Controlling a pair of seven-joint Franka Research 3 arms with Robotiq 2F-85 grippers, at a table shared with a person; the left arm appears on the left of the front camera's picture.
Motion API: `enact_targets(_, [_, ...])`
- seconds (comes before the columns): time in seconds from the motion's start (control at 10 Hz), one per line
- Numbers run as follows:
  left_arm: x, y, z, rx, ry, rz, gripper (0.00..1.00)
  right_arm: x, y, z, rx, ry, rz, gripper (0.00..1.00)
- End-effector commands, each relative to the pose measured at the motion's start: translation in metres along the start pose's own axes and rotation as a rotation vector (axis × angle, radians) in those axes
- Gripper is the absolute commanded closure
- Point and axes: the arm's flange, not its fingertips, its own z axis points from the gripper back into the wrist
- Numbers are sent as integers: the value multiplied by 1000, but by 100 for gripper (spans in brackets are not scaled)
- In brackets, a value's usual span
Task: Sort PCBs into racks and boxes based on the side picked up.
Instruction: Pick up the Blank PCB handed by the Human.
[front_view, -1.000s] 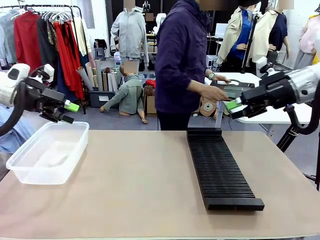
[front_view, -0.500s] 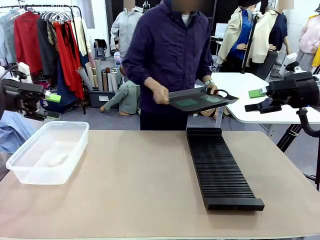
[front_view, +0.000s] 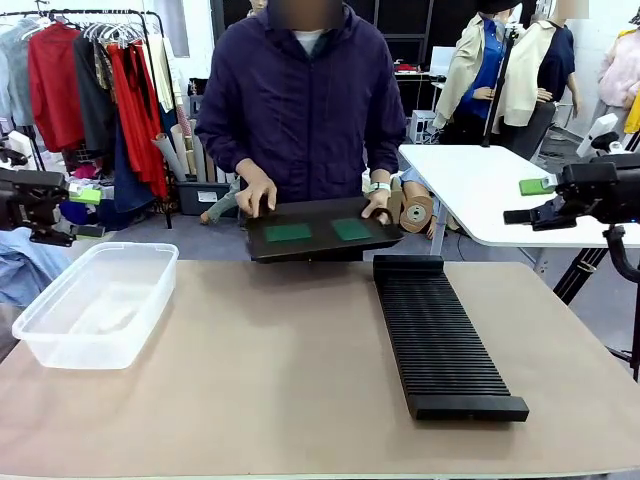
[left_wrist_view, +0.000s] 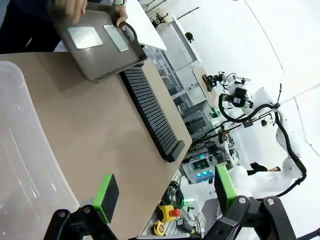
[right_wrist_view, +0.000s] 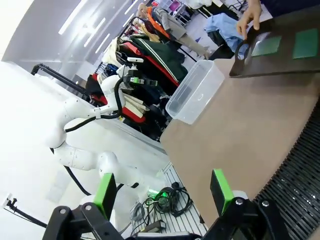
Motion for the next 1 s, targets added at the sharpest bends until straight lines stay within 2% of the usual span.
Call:
enact_targets(0.0, [-2, -4, -3, -11, -26, -60, 0, 1, 2, -1, -12, 2, -5, 0])
enact_targets(0.1, [0, 0, 0, 0, 0, 0, 0, 1, 2, -1, -12, 2, -5, 0])
enact_targets(0.9, [0, 0, 0, 0, 0, 0, 0, 1, 2, -1, -12, 2, -5, 0])
